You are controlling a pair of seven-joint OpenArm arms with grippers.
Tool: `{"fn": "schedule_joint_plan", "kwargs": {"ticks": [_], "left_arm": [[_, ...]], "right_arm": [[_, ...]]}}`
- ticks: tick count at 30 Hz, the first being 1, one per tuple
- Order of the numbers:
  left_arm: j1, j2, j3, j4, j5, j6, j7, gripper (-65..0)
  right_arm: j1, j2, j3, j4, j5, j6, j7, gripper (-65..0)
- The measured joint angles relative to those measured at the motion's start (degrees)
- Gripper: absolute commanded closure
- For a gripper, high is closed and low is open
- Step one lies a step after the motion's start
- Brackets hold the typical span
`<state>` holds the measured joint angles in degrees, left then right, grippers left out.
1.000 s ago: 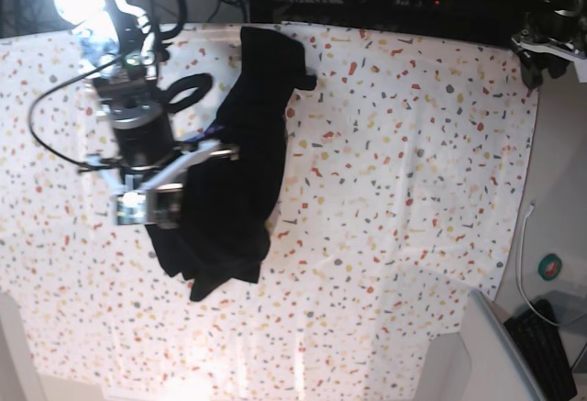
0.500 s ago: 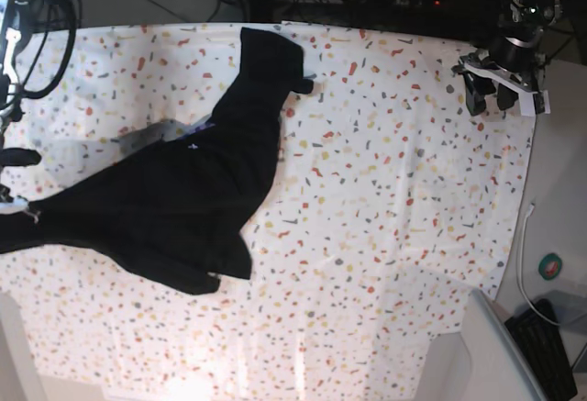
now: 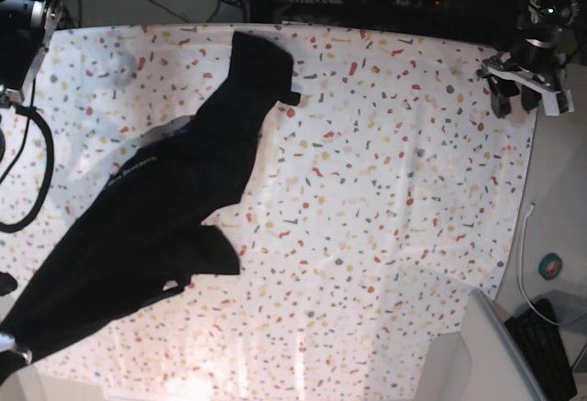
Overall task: Layout the t-shirt on the table in an organized manner, then fold the t-shirt properly
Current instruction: 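Lift and shake the shirt with the right gripper, then release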
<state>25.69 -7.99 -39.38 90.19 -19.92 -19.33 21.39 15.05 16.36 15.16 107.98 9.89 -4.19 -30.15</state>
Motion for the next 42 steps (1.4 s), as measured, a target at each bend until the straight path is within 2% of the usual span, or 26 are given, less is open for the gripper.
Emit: {"fn": "schedule_joint_plan", "kwargs": {"ticks": [2,4,9,11,16,22,26,30,35,39,42], "left_arm": [[-0.59,-0.07,-3.13,-0.28,-0.02,0.83,-0.09,-33.4],[-0.66,-0.37,-4.87,-0.31,-0.02,0.74,-0.13,-33.4],[-0.61,0.02,-7.02,-0.31,0.0,0.39,-0.02,-33.4],[-0.59,-0.15,-7.17,-0.31,-0.02,0.39,0.11,-33.4],[-0.28,-0.04,-7.06,-0.31,-0.15,-0.2,0.11,-33.4],[-0.11,0.02,-7.1,-0.31,-0.04,0.22,0.09,-33.4],[0.04,0.09,-7.08,-0.31,-0.04,-0.02,0.09,-33.4],[-0.13,0.07,-7.15,-0.31,-0.04,-0.02,0.07,-33.4],[-0.72,0.22,-6.99,-0.33,-0.04,-0.02,0.02,-33.4],[-0.57,0.13,-7.1,-0.42,0.0,0.07,0.07,-33.4],[-0.7,0.17,-7.06,-1.14,-0.11,0.2,-0.28,-33.4]], "right_arm": [[2.01,-0.15,-0.02,-0.11,0.0,2.67,-0.17,0.0],[4.07,-0.15,-0.94,-0.13,-0.09,2.99,0.0,0.0],[4.46,0.09,-8.22,-2.21,0.26,3.48,0.52,0.0],[6.64,-0.5,-10.6,-7.39,0.22,3.41,0.07,0.0],[20.24,0.5,-12.09,-23.43,0.02,3.37,-0.44,0.0],[36.11,9.51,-15.85,-29.03,-0.55,2.99,0.81,0.0],[40.57,13.2,-18.56,-23.96,-0.24,3.15,1.16,0.0],[33.09,12.24,-18.91,-9.75,-0.26,3.06,-5.95,0.0],[9.92,5.46,-19.12,5.4,0.46,3.74,-8.31,0.0],[-8.66,-3.26,-13.7,6.82,-0.46,2.8,-4.79,0.0],[-20.48,-8.55,-14.1,4.72,-0.83,2.62,1.7,0.0]]}}
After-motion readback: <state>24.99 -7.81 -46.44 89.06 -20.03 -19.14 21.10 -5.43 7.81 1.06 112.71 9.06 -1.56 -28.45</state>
